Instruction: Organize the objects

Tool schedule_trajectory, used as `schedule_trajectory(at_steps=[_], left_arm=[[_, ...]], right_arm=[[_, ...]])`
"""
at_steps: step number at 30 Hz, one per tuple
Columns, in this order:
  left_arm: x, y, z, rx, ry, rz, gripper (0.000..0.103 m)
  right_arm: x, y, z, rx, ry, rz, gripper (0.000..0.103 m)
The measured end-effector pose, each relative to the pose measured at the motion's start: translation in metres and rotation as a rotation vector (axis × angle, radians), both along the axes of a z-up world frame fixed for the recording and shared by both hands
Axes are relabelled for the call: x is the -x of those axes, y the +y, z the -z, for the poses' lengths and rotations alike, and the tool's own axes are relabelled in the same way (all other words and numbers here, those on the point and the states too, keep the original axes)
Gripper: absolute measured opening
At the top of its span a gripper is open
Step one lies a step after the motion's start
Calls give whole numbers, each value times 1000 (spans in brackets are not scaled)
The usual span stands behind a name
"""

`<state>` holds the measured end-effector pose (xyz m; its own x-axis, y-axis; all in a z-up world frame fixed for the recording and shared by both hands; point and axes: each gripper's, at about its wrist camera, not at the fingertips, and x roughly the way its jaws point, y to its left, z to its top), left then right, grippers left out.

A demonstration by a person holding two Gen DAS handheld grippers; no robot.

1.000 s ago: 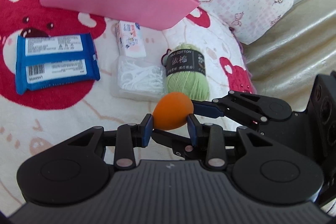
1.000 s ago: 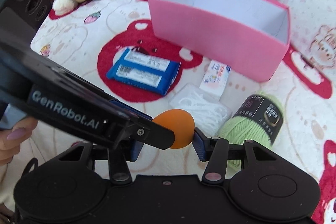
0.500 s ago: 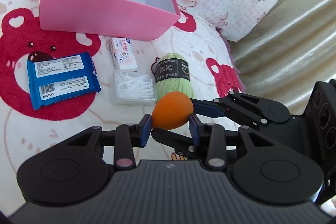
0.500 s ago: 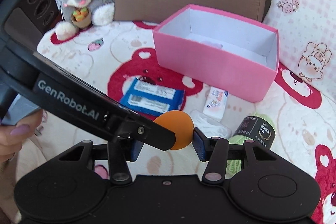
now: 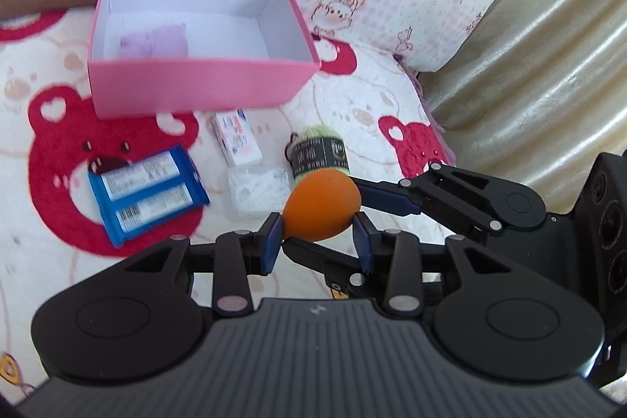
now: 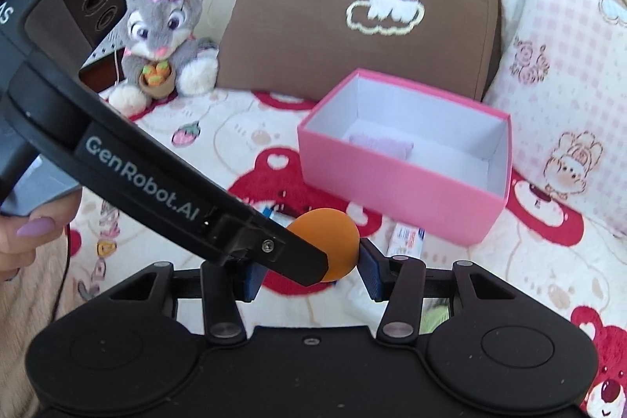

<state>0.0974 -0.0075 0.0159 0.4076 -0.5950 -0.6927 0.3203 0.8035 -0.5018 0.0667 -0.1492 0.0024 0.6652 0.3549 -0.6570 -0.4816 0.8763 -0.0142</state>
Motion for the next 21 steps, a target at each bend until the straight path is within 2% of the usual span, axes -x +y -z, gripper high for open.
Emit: schedule_trajectory(at_steps=[12, 15, 21], left_arm=[[-40, 10, -39, -55, -43, -33, 37], [-52, 15, -46, -41, -37, -60, 41], [-78, 22, -56, -36, -65, -119, 41]], right_arm=[[-45, 9, -27, -78, -8, 27, 54], [-57, 11, -35, -96, -18, 28, 54], [-87, 13, -46, -119, -35, 35, 53]])
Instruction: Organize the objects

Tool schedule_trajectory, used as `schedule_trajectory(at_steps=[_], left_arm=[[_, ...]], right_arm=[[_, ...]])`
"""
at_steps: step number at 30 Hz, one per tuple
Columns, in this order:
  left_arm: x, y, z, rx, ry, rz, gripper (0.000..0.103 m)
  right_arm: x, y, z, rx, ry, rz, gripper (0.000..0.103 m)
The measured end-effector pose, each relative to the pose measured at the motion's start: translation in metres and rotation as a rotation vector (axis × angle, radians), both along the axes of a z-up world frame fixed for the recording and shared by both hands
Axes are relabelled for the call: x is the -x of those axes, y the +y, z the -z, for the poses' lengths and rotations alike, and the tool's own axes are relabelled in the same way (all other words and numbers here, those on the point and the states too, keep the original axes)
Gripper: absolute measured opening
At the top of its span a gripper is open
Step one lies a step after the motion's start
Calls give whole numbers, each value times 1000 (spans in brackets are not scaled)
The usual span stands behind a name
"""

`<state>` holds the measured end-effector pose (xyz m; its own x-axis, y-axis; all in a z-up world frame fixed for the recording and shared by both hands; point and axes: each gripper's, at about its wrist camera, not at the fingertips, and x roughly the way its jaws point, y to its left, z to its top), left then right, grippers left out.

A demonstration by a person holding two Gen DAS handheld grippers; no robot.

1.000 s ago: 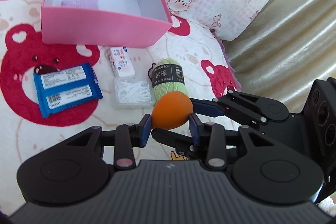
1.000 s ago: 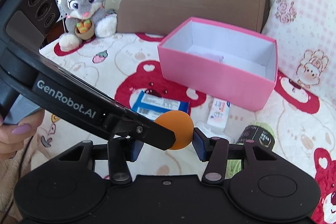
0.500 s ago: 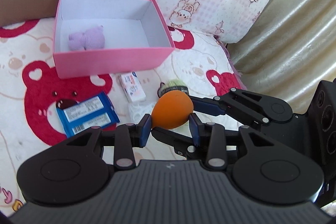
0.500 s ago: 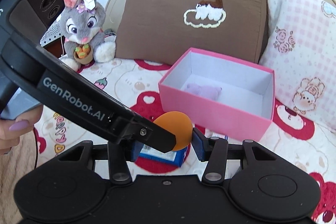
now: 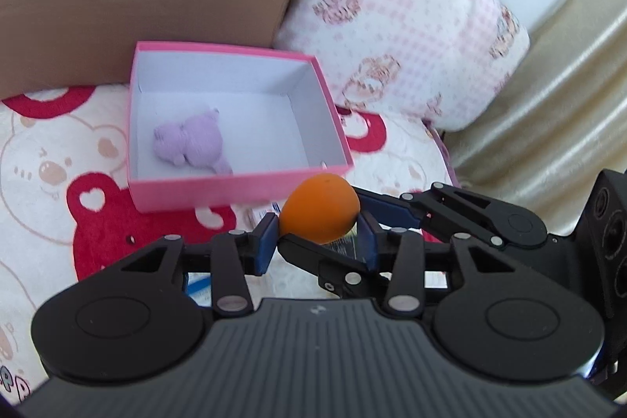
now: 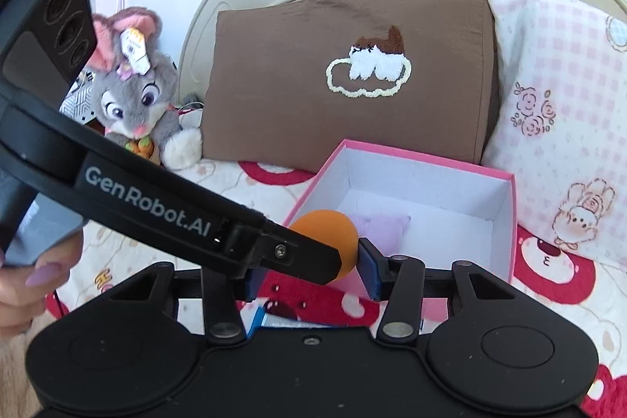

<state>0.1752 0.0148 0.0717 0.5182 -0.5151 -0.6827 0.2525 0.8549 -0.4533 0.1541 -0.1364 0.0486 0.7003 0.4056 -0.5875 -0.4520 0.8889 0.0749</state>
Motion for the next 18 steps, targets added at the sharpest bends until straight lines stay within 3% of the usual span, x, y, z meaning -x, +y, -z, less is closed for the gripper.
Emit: schedule_trajectory(at_steps=[9, 18], left_arm=[[-53, 9, 7, -13, -12, -73, 41], [-92, 26, 42, 32, -9, -135, 42]], right_arm=[[-63, 8, 3, -11, 30, 41, 51], [-112, 16, 27, -9, 73, 57, 50]])
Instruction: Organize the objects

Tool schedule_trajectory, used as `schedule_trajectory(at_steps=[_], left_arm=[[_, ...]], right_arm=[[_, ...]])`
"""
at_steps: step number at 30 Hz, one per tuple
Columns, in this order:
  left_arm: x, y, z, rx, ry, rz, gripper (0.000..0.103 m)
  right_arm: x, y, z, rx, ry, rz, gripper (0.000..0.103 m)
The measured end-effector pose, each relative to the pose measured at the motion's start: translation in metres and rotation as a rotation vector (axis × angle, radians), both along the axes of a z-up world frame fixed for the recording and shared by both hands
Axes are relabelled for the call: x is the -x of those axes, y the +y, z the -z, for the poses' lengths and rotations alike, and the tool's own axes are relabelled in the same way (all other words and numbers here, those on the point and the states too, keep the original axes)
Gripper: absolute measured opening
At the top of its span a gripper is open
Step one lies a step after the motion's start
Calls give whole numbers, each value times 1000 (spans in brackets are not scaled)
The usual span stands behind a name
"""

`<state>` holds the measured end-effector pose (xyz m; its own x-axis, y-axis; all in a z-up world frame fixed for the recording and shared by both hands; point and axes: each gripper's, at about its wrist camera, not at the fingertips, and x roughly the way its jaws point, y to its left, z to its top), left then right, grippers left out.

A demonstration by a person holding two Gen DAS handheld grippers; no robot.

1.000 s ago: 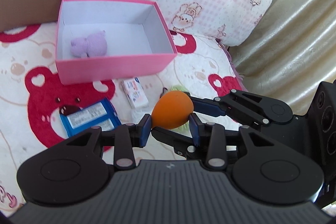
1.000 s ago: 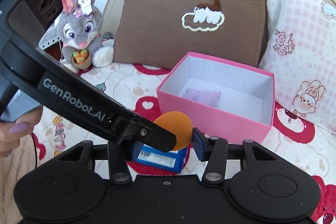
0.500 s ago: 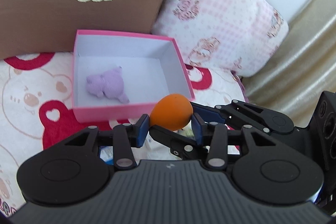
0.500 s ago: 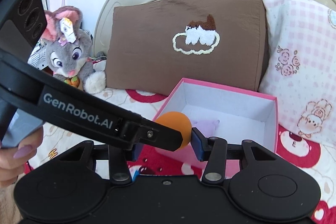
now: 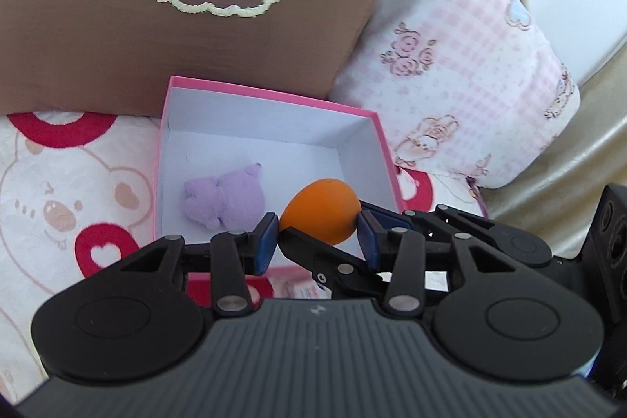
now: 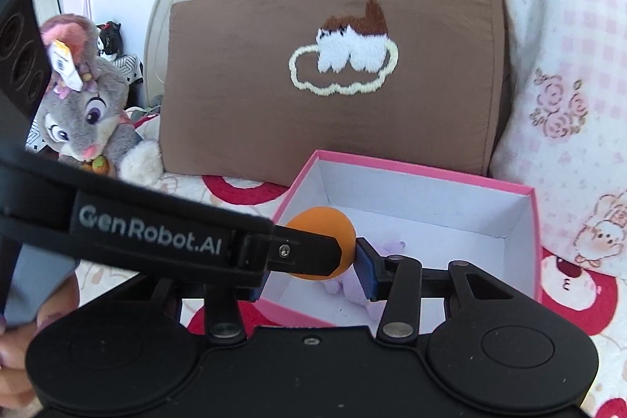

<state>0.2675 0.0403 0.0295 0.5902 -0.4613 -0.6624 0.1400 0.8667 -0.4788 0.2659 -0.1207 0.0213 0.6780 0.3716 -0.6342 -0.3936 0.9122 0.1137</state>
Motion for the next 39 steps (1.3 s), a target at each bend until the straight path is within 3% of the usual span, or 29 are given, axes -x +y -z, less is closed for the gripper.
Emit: schedule_trajectory(at_steps=[7, 17, 28, 33, 39], left_arm=[[-27, 12, 35, 28, 4, -41, 42], [-58, 33, 73, 74, 27, -95, 43], [-82, 43, 92, 123, 1, -164, 43], [-89, 40, 96, 121, -28, -194, 42], [-93, 35, 101, 137, -43, -198, 42]], right_arm=[[-34, 4, 33, -34, 39, 29, 50], [-77, 25, 61, 28, 104, -16, 51], [-110, 25, 74, 13, 127, -32, 51], [-126, 16, 83, -36, 171, 3, 50], [-134, 15, 91, -14, 182, 37, 50]])
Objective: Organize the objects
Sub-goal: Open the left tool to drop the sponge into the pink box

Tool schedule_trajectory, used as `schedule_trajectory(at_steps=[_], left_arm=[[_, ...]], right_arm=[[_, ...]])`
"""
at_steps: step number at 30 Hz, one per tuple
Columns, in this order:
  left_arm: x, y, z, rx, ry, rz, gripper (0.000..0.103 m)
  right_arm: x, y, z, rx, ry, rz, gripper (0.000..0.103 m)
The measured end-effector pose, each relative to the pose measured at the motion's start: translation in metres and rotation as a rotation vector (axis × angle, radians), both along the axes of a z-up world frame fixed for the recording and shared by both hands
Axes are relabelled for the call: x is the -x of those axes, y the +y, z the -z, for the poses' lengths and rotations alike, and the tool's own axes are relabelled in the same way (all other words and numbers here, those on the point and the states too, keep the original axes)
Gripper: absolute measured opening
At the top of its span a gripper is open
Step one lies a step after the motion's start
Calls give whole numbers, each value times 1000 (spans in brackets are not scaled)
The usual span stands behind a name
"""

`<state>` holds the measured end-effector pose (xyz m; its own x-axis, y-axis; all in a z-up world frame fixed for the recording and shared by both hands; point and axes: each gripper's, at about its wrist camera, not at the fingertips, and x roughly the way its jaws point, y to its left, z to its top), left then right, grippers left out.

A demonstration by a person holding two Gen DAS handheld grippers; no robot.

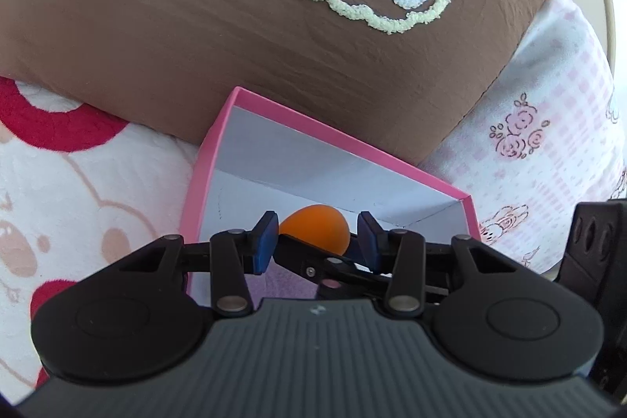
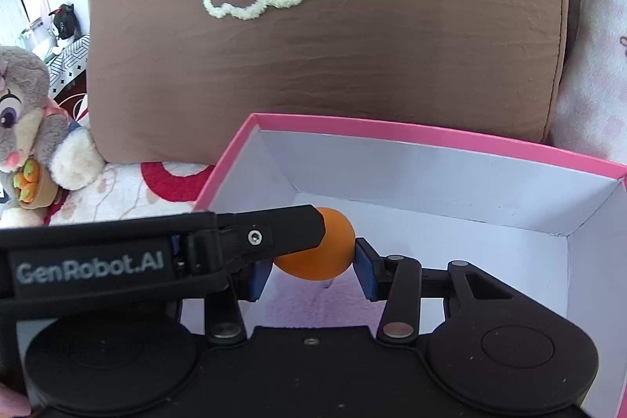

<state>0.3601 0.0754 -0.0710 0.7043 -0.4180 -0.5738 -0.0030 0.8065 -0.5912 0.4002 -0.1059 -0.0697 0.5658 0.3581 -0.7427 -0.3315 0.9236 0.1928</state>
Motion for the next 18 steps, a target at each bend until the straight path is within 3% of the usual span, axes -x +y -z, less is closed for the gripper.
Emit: schedule_trajectory(at_steps=[7, 12, 18], left_arm=[[0, 1, 1, 11, -1, -12, 41], [2, 2, -1, -44, 18, -22, 42], [8, -1, -10, -120, 40, -31, 42]], right_arm=[[-14, -2, 13, 7, 26, 27, 50], [-17, 2, 20, 12, 53, 26, 53], [-5, -6, 10, 40, 24, 46, 55]])
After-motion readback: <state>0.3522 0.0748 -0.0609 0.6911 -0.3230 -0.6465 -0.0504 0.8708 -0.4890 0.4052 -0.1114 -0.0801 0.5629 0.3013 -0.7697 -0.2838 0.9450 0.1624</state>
